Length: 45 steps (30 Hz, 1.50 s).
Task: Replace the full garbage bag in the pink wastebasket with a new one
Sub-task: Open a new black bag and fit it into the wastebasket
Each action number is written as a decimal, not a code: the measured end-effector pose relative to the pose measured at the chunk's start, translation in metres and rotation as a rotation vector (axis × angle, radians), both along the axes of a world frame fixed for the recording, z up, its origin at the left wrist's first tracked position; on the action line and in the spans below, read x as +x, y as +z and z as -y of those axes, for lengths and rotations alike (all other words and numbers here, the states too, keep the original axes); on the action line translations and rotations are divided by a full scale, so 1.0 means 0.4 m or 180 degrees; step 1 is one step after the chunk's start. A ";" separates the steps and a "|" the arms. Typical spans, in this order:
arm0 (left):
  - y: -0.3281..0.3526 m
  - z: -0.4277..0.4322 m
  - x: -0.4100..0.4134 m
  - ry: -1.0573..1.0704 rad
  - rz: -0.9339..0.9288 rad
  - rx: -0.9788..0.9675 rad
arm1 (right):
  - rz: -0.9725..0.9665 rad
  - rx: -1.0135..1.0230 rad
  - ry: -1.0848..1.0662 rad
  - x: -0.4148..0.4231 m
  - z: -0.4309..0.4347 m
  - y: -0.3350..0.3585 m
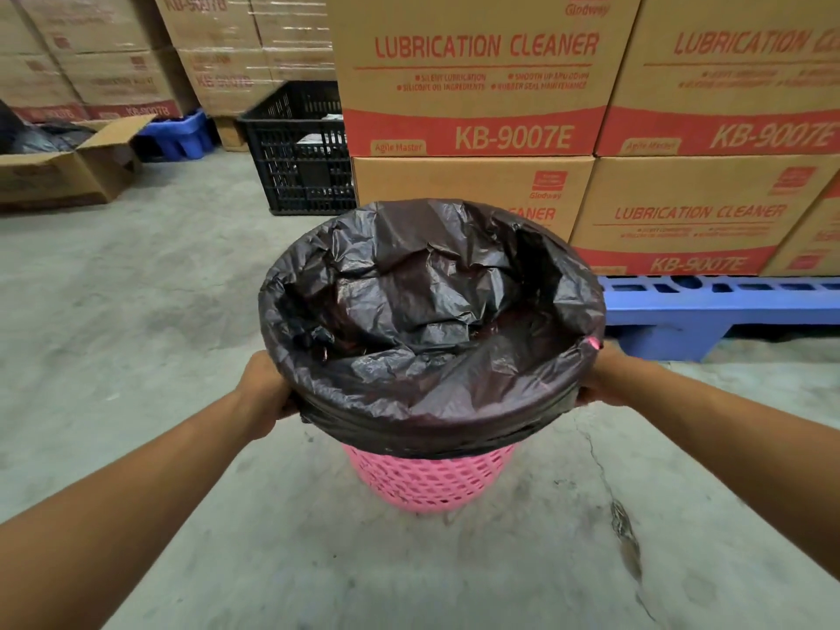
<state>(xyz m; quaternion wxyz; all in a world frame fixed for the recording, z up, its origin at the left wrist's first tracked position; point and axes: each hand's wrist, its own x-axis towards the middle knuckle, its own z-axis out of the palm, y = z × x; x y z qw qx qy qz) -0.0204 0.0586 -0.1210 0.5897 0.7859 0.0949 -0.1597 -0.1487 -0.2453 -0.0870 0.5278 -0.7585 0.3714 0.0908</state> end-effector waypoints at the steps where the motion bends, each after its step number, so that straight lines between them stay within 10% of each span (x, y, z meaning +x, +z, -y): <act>1: 0.007 -0.016 0.022 0.0018 -0.0056 0.0078 | -0.0199 -0.0081 0.0234 0.002 0.019 0.012; 7: 0.222 -0.055 0.088 0.0590 0.1648 0.1062 | 0.0912 -0.1889 -0.0701 0.027 0.148 0.194; 14: 0.329 0.180 -0.050 -0.2136 0.3440 0.2135 | 0.2036 -0.2579 0.0586 0.084 -0.012 0.316; 21: 0.178 0.295 -0.013 -0.4257 0.0647 0.4371 | -0.1455 -0.3575 0.3652 0.177 -0.069 0.125; 26: 0.105 0.289 0.040 -0.4543 -0.0659 0.4237 | -0.1889 -0.2756 0.3883 0.197 -0.065 0.095; 33: 0.218 0.275 0.059 -0.3849 0.0944 0.3053 | -0.0576 -0.2499 0.3417 0.158 -0.090 0.215; 37: 0.207 0.250 0.053 -0.4539 -0.0768 0.3740 | -0.0910 -0.1583 0.3840 0.120 -0.157 0.222; 40: 0.163 0.245 0.011 -0.4676 -0.1441 0.4608 | -0.2051 -0.2140 0.4641 0.092 -0.199 0.147; 45: 0.237 0.269 -0.003 -0.4055 0.0303 0.3871 | -0.1263 -0.2268 0.3898 0.108 -0.161 0.190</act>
